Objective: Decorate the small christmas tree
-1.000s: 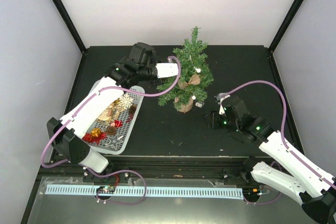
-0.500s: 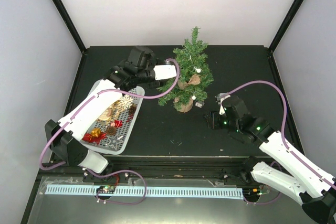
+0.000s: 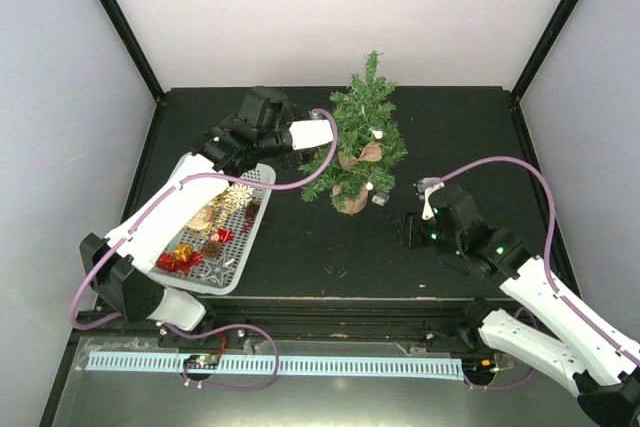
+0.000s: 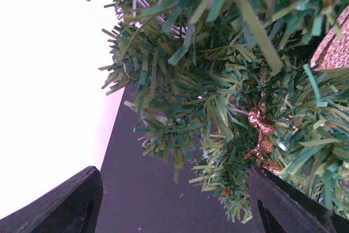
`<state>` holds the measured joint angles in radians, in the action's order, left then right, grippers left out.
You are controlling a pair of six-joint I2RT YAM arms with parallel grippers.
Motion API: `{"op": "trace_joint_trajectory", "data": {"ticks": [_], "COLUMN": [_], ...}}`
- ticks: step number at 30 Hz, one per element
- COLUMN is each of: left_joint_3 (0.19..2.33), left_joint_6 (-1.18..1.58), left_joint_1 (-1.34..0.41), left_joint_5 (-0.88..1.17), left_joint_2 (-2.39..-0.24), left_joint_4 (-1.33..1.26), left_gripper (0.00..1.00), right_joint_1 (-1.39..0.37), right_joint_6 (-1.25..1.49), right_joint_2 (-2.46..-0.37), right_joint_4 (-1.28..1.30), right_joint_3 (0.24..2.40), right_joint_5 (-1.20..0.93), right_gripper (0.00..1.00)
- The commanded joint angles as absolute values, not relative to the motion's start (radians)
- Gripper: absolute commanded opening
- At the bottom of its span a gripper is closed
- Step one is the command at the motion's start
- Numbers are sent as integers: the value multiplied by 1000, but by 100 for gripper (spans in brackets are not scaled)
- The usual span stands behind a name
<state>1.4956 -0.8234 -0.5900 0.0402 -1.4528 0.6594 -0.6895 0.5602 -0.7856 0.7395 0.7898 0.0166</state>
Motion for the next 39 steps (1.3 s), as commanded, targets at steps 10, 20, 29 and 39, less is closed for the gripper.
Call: {"op": "trace_joint_trajectory", "data": {"ticks": [10,20,29,39], "left_joint_3": [1654,1543,1443,1169], "left_joint_6": [-697,-746,-1006,-1158], "left_joint_1": [-386,31,260,269], "left_joint_5": [229,505,515,238], "left_joint_2": [-1381,-1315,-1384,-1458], "left_joint_4": [787,961,1250,1301], "left_gripper": [88,89,59,68], "right_joint_1": [-691,-692,-692,-693], "right_joint_6": [566,534,609,720], "right_joint_2": [-760,-750,-754,-715], "right_joint_4": [759,842,931,796], "right_joint_3": [813,846,866,699], "right_joint_5": [34,81,158,6], "right_gripper": [60,60,59,58]}}
